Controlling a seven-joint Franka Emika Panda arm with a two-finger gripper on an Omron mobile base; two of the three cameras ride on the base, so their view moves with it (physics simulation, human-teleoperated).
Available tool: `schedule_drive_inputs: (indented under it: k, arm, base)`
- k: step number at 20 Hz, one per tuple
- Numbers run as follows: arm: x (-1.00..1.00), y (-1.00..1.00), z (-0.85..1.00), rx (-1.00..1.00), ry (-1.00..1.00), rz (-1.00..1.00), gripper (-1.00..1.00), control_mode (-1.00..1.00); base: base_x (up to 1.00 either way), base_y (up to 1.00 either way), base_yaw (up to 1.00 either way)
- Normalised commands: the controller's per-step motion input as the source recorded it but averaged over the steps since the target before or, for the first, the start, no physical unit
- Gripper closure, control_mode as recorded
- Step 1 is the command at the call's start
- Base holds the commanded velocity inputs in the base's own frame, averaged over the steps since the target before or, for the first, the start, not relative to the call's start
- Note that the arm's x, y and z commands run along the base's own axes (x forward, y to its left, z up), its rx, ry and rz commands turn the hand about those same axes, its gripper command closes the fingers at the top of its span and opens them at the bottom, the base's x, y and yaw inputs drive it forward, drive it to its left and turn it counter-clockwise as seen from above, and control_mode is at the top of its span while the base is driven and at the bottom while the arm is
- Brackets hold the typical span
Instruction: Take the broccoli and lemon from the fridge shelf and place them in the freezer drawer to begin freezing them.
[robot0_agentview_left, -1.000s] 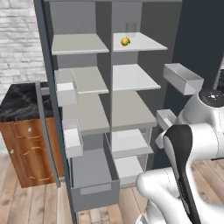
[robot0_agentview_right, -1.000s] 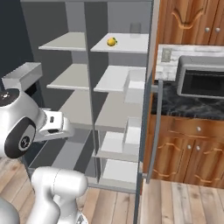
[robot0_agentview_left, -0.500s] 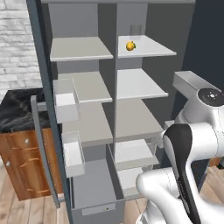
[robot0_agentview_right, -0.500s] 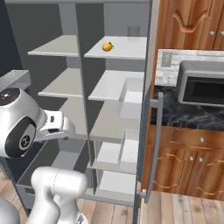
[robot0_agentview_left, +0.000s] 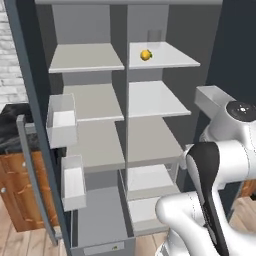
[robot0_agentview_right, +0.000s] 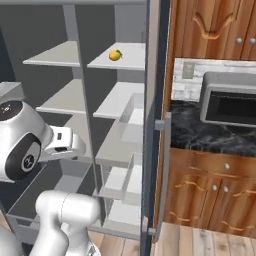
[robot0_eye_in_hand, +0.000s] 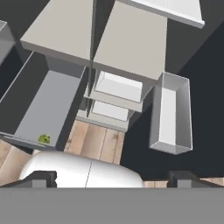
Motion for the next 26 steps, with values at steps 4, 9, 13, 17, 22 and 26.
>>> schedule_drive_inputs:
  k: [4, 9, 13, 17, 22, 26]
  arm:
    - [0.00, 0.00, 0.00, 0.00, 0.00, 0.00, -1.00, 1.00]
    - [0.00, 0.00, 0.00, 0.00, 0.00, 0.00, -1.00, 1.00]
    - [0.00, 0.00, 0.00, 0.00, 0.00, 0.00, -1.00, 1.00]
    - [0.00, 0.00, 0.00, 0.00, 0.00, 0.00, -1.00, 1.00]
    - [0.00, 0.00, 0.00, 0.00, 0.00, 0.00, -1.00, 1.00]
    - [0.06, 0.00, 0.14, 0.00, -0.01, -0.01, -1.00, -1.00]
  base:
    - [0.48, -0.06, 0.01]
    - [0.59, 0.00, 0.00]
    - [0.55, 0.00, 0.00]
    - [0.54, 0.00, 0.00]
    - [0.41, 0.00, 0.00]
    - [0.09, 0.00, -0.01]
